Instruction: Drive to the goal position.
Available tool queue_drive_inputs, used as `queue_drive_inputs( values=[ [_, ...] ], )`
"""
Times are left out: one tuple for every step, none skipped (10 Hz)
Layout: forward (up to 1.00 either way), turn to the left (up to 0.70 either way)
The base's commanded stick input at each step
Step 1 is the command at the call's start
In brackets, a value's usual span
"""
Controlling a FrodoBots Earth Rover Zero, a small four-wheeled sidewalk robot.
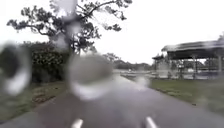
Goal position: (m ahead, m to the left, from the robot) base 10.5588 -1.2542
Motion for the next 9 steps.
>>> queue_drive_inputs(
  values=[
    [0.70,0.00],
    [0.70,0.00],
    [0.70,0.00],
    [0.70,0.00],
    [0.70,0.00],
    [0.70,0.00],
    [0.70,0.00],
    [0.70,0.00],
    [0.70,0.00]
  ],
)
